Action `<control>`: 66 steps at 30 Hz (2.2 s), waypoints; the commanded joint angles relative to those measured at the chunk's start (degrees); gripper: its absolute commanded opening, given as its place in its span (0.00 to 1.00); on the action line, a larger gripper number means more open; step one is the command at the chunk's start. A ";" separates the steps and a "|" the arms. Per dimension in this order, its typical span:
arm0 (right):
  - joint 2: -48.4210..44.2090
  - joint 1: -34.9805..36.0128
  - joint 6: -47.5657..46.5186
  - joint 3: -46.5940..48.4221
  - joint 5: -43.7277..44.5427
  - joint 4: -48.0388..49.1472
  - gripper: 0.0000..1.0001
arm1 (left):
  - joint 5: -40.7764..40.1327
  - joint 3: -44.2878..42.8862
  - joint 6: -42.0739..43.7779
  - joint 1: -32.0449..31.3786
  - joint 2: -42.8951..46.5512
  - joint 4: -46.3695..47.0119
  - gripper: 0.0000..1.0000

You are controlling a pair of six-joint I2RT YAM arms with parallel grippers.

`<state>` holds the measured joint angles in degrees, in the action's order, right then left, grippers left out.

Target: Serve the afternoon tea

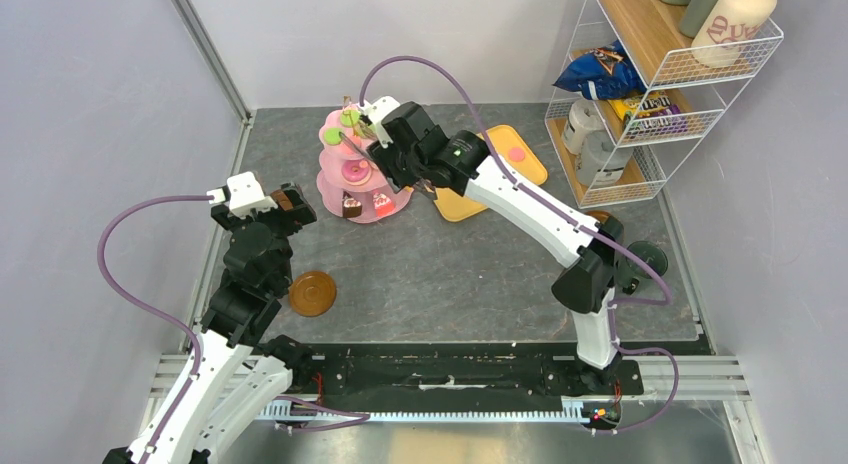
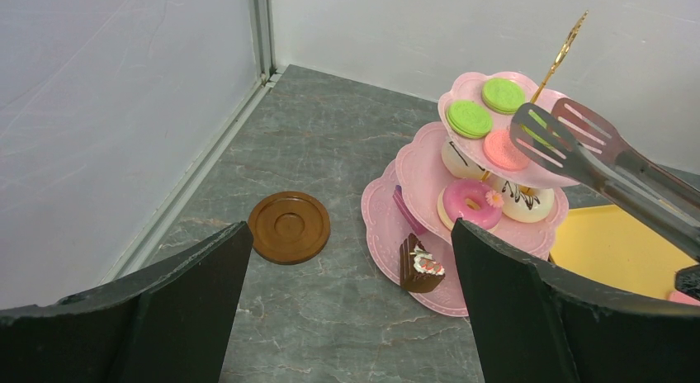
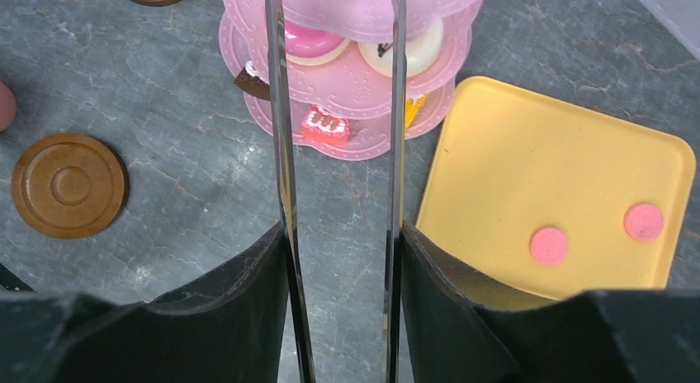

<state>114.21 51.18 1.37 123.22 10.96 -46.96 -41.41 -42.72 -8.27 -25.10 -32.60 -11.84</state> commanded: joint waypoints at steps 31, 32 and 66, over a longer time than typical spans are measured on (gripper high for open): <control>-11.80 -19.02 12.92 -37.01 8.28 22.61 0.55 | 0.48 0.18 -1.56 0.10 -0.22 2.60 0.99; -10.71 -19.03 13.19 -36.75 8.57 23.45 0.55 | 0.50 0.18 -1.57 0.06 -0.23 2.69 0.99; -9.78 -19.76 15.02 -35.04 6.23 19.94 0.82 | 0.90 0.18 -1.57 0.07 -0.37 2.69 0.99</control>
<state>111.63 31.64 15.90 86.30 16.51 -25.23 -40.34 -42.72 -8.27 -25.10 -32.73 -11.81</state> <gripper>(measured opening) 0.819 0.990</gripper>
